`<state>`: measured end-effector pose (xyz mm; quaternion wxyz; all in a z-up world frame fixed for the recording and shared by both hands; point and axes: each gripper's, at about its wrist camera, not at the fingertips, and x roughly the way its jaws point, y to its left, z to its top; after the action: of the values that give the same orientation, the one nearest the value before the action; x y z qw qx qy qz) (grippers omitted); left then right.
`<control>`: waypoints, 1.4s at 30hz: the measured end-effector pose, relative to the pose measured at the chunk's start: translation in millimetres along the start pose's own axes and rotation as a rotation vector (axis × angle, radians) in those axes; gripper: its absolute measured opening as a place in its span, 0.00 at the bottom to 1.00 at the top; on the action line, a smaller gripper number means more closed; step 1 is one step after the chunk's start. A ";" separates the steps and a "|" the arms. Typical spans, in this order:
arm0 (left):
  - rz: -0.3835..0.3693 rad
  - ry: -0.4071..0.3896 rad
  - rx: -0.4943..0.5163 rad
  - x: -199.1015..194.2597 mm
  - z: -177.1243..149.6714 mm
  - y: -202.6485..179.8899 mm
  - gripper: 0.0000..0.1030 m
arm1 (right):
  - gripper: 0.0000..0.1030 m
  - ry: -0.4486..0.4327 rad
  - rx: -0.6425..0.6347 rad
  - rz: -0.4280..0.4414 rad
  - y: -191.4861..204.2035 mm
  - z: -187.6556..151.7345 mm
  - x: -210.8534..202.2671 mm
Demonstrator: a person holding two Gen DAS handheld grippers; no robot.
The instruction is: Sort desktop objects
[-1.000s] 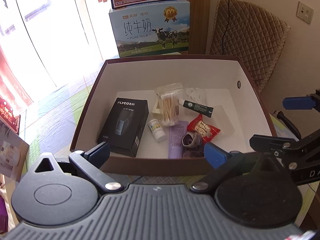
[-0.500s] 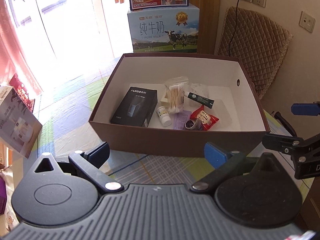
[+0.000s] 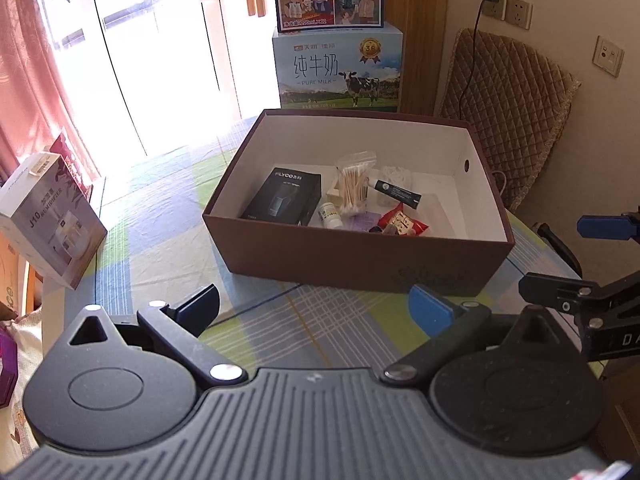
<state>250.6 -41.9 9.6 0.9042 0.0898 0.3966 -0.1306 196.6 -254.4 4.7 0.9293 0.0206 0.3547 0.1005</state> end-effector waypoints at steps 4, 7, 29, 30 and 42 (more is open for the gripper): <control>0.002 0.007 0.002 -7.0 -10.8 -2.3 0.97 | 0.98 0.002 -0.008 0.005 5.2 -6.5 -6.7; 0.002 0.015 -0.001 -10.9 -17.9 -2.7 0.97 | 0.98 0.005 -0.013 0.004 8.3 -11.2 -10.5; 0.011 0.043 -0.023 -38.5 -54.7 -3.9 0.97 | 0.98 0.005 0.000 0.019 26.8 -33.8 -33.1; 0.011 0.045 -0.023 -39.3 -56.8 -4.4 0.97 | 0.98 0.003 -0.002 0.019 27.6 -33.9 -34.0; 0.013 0.070 -0.022 -42.3 -68.3 -5.8 0.97 | 0.98 0.028 0.001 0.030 32.9 -41.9 -34.8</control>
<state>173.9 -22.3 -5.2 0.8915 0.0868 0.4289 -0.1171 137.8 -230.5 -0.2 0.9227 0.0251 0.3673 0.1144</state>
